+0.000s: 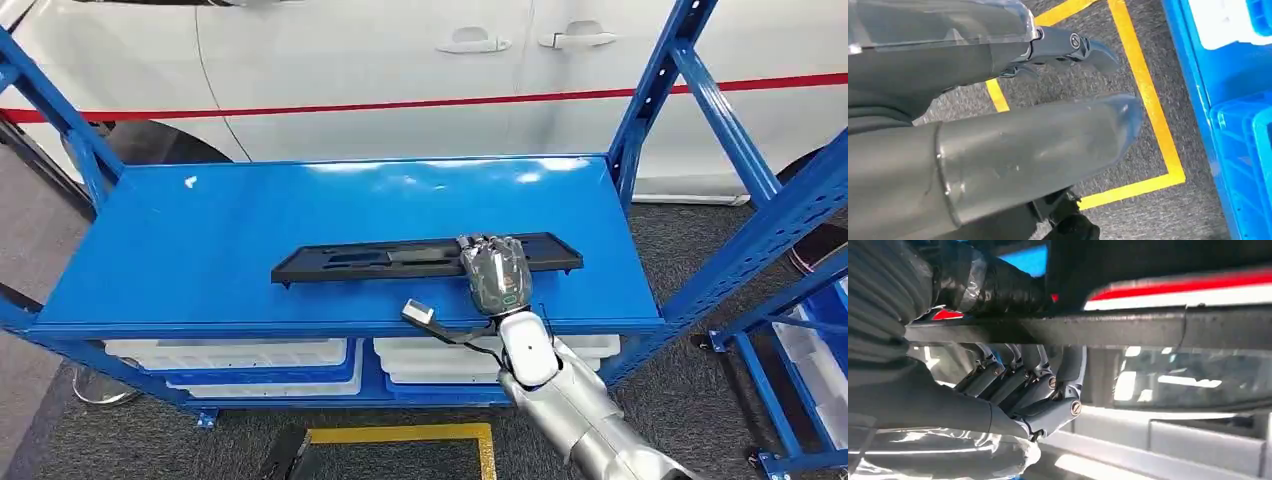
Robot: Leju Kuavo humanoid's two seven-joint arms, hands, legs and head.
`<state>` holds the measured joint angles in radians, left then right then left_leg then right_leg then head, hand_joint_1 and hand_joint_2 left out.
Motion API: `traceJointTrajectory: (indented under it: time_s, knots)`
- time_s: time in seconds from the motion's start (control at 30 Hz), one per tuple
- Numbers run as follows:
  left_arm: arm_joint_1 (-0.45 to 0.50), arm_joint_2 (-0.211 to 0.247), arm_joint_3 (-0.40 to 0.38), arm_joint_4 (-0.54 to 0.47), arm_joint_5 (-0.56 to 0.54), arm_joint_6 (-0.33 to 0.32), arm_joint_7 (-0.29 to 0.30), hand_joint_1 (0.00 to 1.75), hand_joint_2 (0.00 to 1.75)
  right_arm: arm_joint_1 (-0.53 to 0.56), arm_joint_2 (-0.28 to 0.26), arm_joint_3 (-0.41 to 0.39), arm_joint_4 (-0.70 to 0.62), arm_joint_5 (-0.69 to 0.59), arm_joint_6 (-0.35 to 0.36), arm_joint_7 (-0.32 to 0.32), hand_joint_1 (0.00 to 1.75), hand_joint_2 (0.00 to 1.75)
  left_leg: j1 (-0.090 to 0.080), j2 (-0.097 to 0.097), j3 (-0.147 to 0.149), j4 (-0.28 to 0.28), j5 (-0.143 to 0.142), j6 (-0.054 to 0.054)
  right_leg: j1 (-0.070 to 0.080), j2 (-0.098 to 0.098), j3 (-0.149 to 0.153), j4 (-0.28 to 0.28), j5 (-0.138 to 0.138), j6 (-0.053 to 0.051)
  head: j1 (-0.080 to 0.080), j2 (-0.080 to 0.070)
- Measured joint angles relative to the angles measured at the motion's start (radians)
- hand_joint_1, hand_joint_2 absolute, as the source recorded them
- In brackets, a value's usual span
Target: Take the parts from the cabinet and place them on the table.
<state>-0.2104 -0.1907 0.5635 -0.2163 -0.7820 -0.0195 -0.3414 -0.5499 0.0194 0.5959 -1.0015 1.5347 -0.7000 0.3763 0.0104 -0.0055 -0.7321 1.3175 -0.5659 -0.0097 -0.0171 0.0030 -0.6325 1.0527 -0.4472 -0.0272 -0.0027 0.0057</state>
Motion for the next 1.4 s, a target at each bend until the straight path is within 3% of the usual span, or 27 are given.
traceJointTrajectory:
  time_s: [0.1, 0.17, 0.23, 0.27, 0.3, 0.33, 0.4, 0.43, 0.47, 0.5, 0.53, 0.6, 0.63, 0.77, 0.83, 0.87, 0.93, 0.97, 1.0, 1.03, 1.1, 1.13, 1.17, 1.27, 1.3, 1.33, 1.4]
  knots:
    - [0.002, 0.001, 0.016, 0.0, 0.013, 0.032, -0.007, 0.0, 0.0, -0.014, -0.03, 0.001, -0.098, 0.0, 0.0, 0.052, 1.75, 1.75, -0.001, 0.0, 0.103, -0.229, 0.13, 0.016, 0.002, 0.002, 0.006, 0.001, -0.002, 0.002, 0.0, 0.0]
    - [0.003, 0.002, 0.027, 0.0, 0.022, 0.051, -0.026, 0.0, 0.0, -0.042, -0.052, 0.002, -0.192, 0.0, 0.0, 0.037, 1.75, 1.75, -0.01, -0.001, 0.125, -0.285, 0.12, 0.025, 0.006, 0.005, -0.002, 0.002, 0.0, 0.011, 0.0, 0.0]
    - [0.007, 0.002, 0.031, 0.0, 0.017, 0.075, -0.042, 0.0, 0.0, -0.063, -0.063, 0.002, -0.261, 0.0, 0.0, 0.004, 1.75, 1.75, -0.012, -0.001, 0.123, -0.283, 0.121, 0.027, 0.004, 0.005, -0.002, -0.005, 0.004, 0.022, 0.0, 0.0]
    - [0.007, 0.001, 0.031, 0.0, 0.014, 0.079, -0.046, 0.0, 0.0, -0.068, -0.066, 0.002, -0.29, 0.0, 0.0, -0.001, 1.75, 1.75, -0.011, -0.001, 0.126, -0.292, 0.125, 0.033, 0.005, 0.005, 0.002, -0.009, 0.006, 0.029, 0.0, 0.0]
    - [0.007, 0.0, 0.032, 0.0, 0.01, 0.082, -0.048, 0.0, 0.0, -0.074, -0.069, 0.002, -0.314, 0.0, 0.0, -0.006, 1.75, 1.75, 0.003, 0.002, 0.136, -0.308, 0.134, 0.042, 0.005, 0.002, 0.0, -0.001, -0.003, 0.035, 0.0, 0.0]
    - [0.007, -0.001, 0.032, 0.0, 0.008, 0.084, -0.049, 0.0, 0.0, -0.083, -0.077, 0.002, -0.335, 0.0, 0.0, -0.009, 1.75, 1.75, -0.001, 0.001, 0.139, -0.313, 0.136, 0.048, 0.005, 0.002, -0.01, 0.028, -0.026, 0.036, 0.0, 0.0]
    - [0.007, -0.003, 0.032, 0.0, 0.008, 0.085, -0.051, 0.0, 0.0, -0.092, -0.081, 0.002, -0.363, 0.0, 0.0, -0.01, 1.75, 1.75, -0.002, 0.001, 0.139, -0.312, 0.135, 0.053, 0.004, 0.002, -0.078, 0.174, -0.103, 0.04, 0.001, 0.0]
    - [0.007, -0.003, 0.032, 0.0, 0.008, 0.085, -0.051, 0.0, 0.0, -0.091, -0.085, 0.003, -0.371, 0.0, 0.0, -0.01, 1.75, 1.75, -0.002, 0.001, 0.139, -0.312, 0.135, 0.054, 0.003, 0.002, -0.113, 0.243, -0.129, 0.043, 0.0, 0.0]
    - [0.009, -0.003, 0.033, 0.0, 0.007, 0.084, -0.058, 0.0, 0.0, -0.091, -0.088, 0.003, -0.376, 0.0, 0.0, -0.014, 1.75, 1.75, -0.002, 0.001, 0.138, -0.31, 0.135, 0.054, 0.003, 0.002, -0.135, 0.285, -0.135, 0.045, 0.001, 0.0]
    - [0.01, -0.003, 0.033, 0.0, 0.005, 0.082, -0.069, 0.0, 1.75, -0.091, -0.089, 0.003, -0.384, 0.0, 0.001, -0.033, 1.75, 1.75, -0.002, -0.001, 0.138, -0.308, 0.134, 0.054, 0.001, 0.002, -0.134, 0.28, -0.118, 0.047, 0.0, 0.0]
    - [0.01, -0.005, 0.033, 0.0, 0.001, 0.077, -0.078, 0.0, 1.75, -0.091, -0.092, 0.003, -0.398, 0.0, 0.0, -0.064, 1.75, 1.75, -0.002, -0.002, 0.138, -0.304, 0.131, 0.051, -0.001, 0.001, -0.111, 0.228, -0.079, 0.047, 0.001, 0.0]
    - [0.01, -0.009, 0.033, 0.0, -0.002, 0.062, -0.081, 0.0, 1.75, -0.091, -0.082, 0.003, -0.429, 0.0, 0.0, -0.137, 1.75, 1.75, -0.001, -0.003, 0.139, -0.29, 0.12, 0.042, -0.004, -0.001, -0.024, 0.055, 0.008, 0.045, 0.0, 0.0]
    - [0.01, -0.009, 0.033, 0.0, -0.001, 0.049, -0.08, 0.0, 1.75, -0.088, -0.071, 0.003, -0.44, 0.0, 0.001, -0.182, 1.75, 1.75, -0.005, -0.001, 0.133, -0.284, 0.114, 0.034, -0.003, 0.0, -0.004, 0.02, -0.007, 0.043, 0.001, 0.0]
    - [0.017, -0.011, 0.033, 0.0, 0.006, 0.005, -0.074, 0.0, 1.75, -0.079, -0.014, 0.003, -0.478, 0.0, 0.001, -0.276, 1.75, 1.75, -0.007, 0.0, 0.13, -0.281, 0.114, 0.019, 0.004, 0.003, -0.01, 0.012, -0.004, 0.02, 0.001, 0.0]
    - [0.025, -0.012, 0.033, 0.0, 0.008, -0.009, -0.075, 0.0, 1.75, -0.087, 0.013, 0.005, -0.486, 0.0, 0.001, -0.299, 1.75, 1.75, -0.004, 0.0, 0.12, -0.253, 0.086, 0.008, -0.001, -0.001, -0.004, 0.005, -0.002, 0.007, 0.0, 0.0]
    - [0.027, -0.014, 0.033, 0.0, 0.008, -0.018, -0.08, 0.0, 1.75, -0.096, 0.029, 0.011, -0.487, 0.0, 0.001, -0.309, 1.75, 1.75, -0.004, 0.0, 0.097, -0.198, 0.053, 0.004, -0.002, -0.001, -0.003, 0.005, -0.003, 0.001, 0.0, 0.0]
    - [0.031, -0.017, 0.033, 0.0, 0.006, -0.035, -0.09, 0.0, 1.75, -0.115, 0.054, 0.025, -0.487, -0.004, 0.007, -0.329, 1.75, 1.75, -0.001, 0.0, 0.019, -0.035, -0.017, -0.003, 0.002, -0.001, -0.003, 0.006, -0.004, -0.002, 0.0, 0.0]
    - [0.033, -0.019, 0.033, 0.0, 0.005, -0.043, -0.095, 0.0, 1.75, -0.125, 0.063, 0.03, -0.487, -0.007, 0.016, -0.338, 1.75, 1.75, -0.001, 0.0, -0.008, 0.016, -0.027, -0.003, 0.004, -0.002, -0.003, 0.006, -0.004, -0.002, 0.0, 0.0]
    - [0.037, -0.023, 0.033, 0.0, 0.003, -0.05, -0.102, 0.0, 1.75, -0.134, 0.071, 0.037, -0.487, -0.009, 0.027, -0.348, 1.75, 1.75, -0.001, 0.0, -0.014, 0.021, -0.014, -0.001, 0.005, -0.001, -0.001, 0.006, -0.004, -0.003, 0.0, 0.0]
    - [0.039, -0.025, 0.032, 0.0, -0.003, -0.053, -0.107, 0.0, 1.75, -0.142, 0.077, 0.043, -0.487, -0.012, 0.033, -0.355, 1.75, 1.75, -0.001, 0.0, 0.002, -0.018, 0.018, 0.002, 0.006, -0.001, 0.0, 0.006, -0.005, -0.003, 0.0, 0.0]
    - [0.041, -0.029, 0.026, 0.0, -0.019, -0.048, -0.119, 0.0, 1.75, -0.161, 0.092, 0.057, -0.487, -0.02, 0.044, -0.363, 1.75, 1.75, -0.002, 0.0, 0.086, -0.192, 0.111, 0.014, 0.008, 0.0, 0.005, 0.006, -0.006, -0.003, 0.0, 0.0]
    - [0.042, -0.031, 0.021, 0.0, -0.028, -0.038, -0.121, 0.0, 1.75, -0.171, 0.097, 0.064, -0.487, -0.023, 0.045, -0.366, 1.75, 1.75, -0.005, 0.0, 0.116, -0.267, 0.124, 0.022, 0.008, 0.0, 0.005, 0.005, -0.006, -0.003, 0.0, 0.0]
    - [0.042, -0.032, 0.016, 0.0, -0.033, -0.032, -0.121, 0.0, 1.75, -0.179, 0.1, 0.07, -0.487, -0.024, 0.046, -0.366, 1.75, 1.75, -0.012, 0.0, 0.128, -0.284, 0.118, 0.026, 0.014, 0.001, 0.001, 0.007, -0.006, 0.003, 0.0, 0.0]
    - [0.05, -0.037, 0.008, 0.0, -0.036, -0.027, -0.123, 0.0, 1.75, -0.182, 0.107, 0.081, -0.486, -0.025, 0.053, -0.366, 1.75, 1.75, -0.015, -0.002, 0.126, -0.286, 0.122, 0.031, 0.008, 0.0, 0.004, -0.004, 0.001, 0.019, 0.0, 0.0]
    - [0.052, -0.04, 0.007, 0.0, -0.036, -0.026, -0.123, 0.0, 1.75, -0.185, 0.11, 0.084, -0.486, -0.026, 0.053, -0.366, 1.75, 1.75, -0.006, -0.002, 0.136, -0.306, 0.132, 0.039, 0.015, 0.0, 0.004, -0.005, -0.001, 0.026, 0.0, 0.0]
    - [0.053, -0.042, 0.005, 0.0, -0.037, -0.024, -0.123, 0.0, 1.75, -0.187, 0.11, 0.087, -0.486, -0.026, 0.053, -0.366, 1.75, 1.75, -0.004, 0.0, 0.141, -0.314, 0.137, 0.042, 0.011, -0.001, 0.001, 0.011, -0.015, 0.028, 0.0, 0.0]
    - [0.05, -0.045, 0.002, 0.0, -0.037, -0.023, -0.123, 0.0, 1.75, -0.194, 0.109, 0.091, -0.486, -0.027, 0.053, -0.366, 1.75, 1.75, -0.003, 0.001, 0.14, -0.316, 0.139, 0.05, 0.011, -0.001, -0.053, 0.13, -0.088, 0.032, 0.001, 0.0]
